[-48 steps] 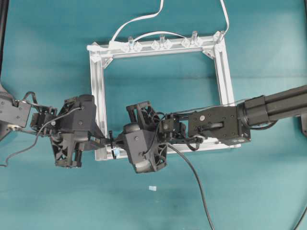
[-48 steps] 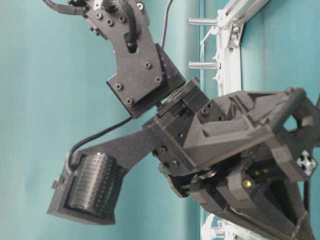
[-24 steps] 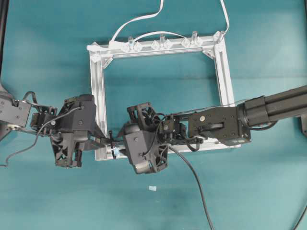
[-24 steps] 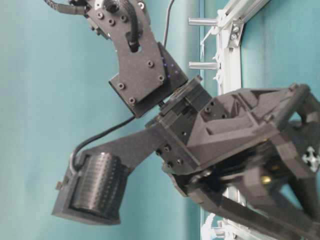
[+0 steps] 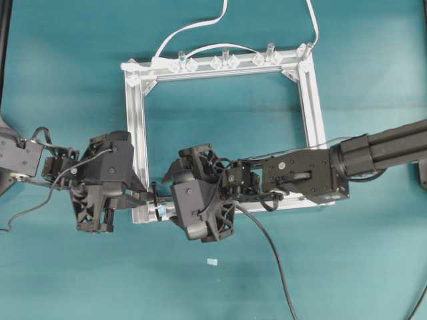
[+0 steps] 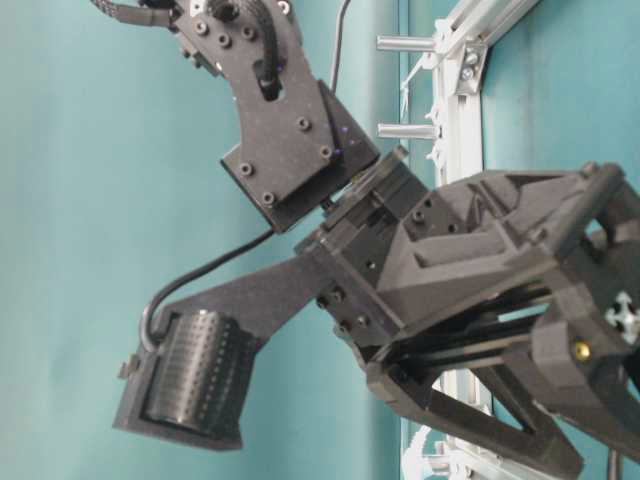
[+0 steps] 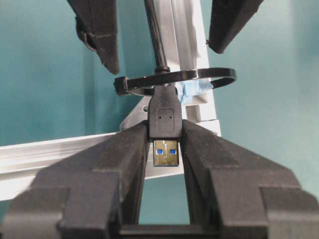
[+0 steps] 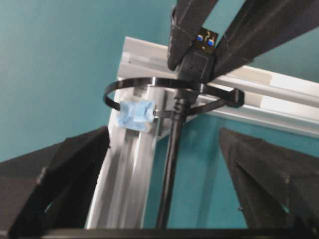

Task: Insert the wire through the string loop located on the left side.
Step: 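Close the left gripper on the USB connector beyond the loop, then pull the cable leftward through the loop with the left gripper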

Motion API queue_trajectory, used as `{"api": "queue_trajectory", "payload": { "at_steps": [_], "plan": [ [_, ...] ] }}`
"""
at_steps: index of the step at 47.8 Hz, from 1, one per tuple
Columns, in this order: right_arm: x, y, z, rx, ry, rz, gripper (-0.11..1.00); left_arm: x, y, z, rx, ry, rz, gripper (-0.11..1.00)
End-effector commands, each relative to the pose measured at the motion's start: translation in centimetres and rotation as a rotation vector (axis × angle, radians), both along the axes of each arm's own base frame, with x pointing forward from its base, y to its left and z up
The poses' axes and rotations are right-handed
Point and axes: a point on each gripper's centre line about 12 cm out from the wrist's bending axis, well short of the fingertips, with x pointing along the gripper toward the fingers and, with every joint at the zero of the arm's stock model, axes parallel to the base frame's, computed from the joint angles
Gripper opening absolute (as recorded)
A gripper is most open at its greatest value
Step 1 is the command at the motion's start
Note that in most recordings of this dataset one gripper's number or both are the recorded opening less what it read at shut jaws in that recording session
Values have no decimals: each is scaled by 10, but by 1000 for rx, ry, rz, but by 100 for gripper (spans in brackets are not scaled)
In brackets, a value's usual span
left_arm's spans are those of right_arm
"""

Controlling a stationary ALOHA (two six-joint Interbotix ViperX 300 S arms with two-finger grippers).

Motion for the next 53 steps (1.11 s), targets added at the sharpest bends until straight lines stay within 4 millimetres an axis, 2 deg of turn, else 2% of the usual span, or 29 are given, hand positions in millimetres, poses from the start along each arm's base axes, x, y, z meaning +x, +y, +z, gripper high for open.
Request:
{"api": "queue_trajectory", "payload": {
  "at_steps": [1, 10, 20, 53],
  "plan": [
    [2, 2, 14, 4, -33, 2, 95, 5, -2, 11, -8, -39, -2, 21],
    [2, 2, 14, 4, -33, 2, 95, -1, -9, 7, -4, -2, -28, 21],
    [2, 2, 14, 3, -32, 3, 95, -18, -18, 4, 3, 46, -72, 21],
    [-1, 2, 9, 1, -20, 5, 95, -74, -5, 15, 13, 111, -85, 21]
  ]
}}
